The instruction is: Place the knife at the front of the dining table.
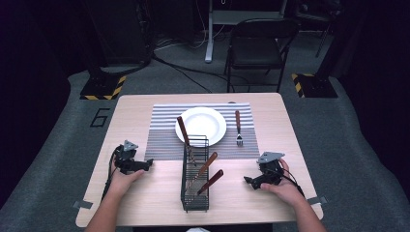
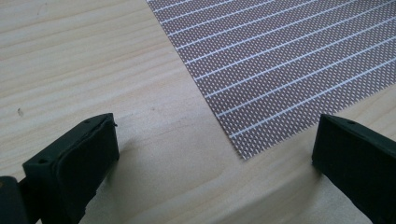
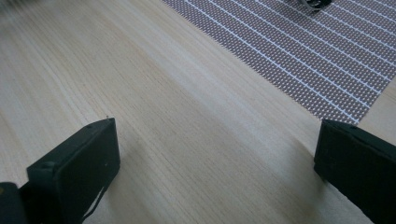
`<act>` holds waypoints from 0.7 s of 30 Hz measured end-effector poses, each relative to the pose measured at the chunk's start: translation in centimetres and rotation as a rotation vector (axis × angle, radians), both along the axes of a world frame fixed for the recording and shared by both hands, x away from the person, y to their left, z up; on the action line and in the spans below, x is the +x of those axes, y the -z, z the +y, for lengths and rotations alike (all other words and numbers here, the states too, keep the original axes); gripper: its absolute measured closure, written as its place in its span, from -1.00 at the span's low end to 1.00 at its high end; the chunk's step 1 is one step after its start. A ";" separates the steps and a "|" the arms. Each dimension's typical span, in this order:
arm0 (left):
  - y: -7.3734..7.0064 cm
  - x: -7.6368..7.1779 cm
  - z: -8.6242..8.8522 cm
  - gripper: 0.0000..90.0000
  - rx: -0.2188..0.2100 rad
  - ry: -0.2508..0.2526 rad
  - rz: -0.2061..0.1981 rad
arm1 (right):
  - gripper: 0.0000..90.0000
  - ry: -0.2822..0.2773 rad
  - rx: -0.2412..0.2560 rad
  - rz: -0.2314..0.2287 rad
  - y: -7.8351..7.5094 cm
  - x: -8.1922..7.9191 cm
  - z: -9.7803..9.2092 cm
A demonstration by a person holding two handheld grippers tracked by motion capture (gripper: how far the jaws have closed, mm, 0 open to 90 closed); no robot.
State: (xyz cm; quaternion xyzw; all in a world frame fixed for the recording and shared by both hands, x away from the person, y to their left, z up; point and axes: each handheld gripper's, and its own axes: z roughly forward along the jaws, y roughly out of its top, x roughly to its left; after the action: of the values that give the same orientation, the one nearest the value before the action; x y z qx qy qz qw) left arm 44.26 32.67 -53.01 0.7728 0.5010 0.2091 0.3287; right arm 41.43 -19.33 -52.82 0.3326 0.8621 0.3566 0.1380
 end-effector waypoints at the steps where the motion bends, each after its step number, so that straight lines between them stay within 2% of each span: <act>1: 0.0 0.0 -0.1 -0.99 -0.001 -0.006 0.000 | -1.00 0.000 0.000 0.000 0.0 0.0 0.0; 14: 0.0 0.0 -0.1 -0.98 -0.005 -0.015 -0.002 | -1.00 0.005 0.002 0.004 0.0 0.0 0.0; 21: 0.0 -0.1 -0.1 -0.91 -0.012 -0.014 -0.015 | -1.00 0.000 0.000 -0.001 0.0 0.0 0.0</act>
State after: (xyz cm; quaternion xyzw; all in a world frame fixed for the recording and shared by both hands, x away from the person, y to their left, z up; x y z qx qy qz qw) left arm 44.18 32.55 -52.99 0.7655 0.5053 0.2144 0.3357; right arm 41.44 -19.34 -52.81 0.3324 0.8621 0.3566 0.1382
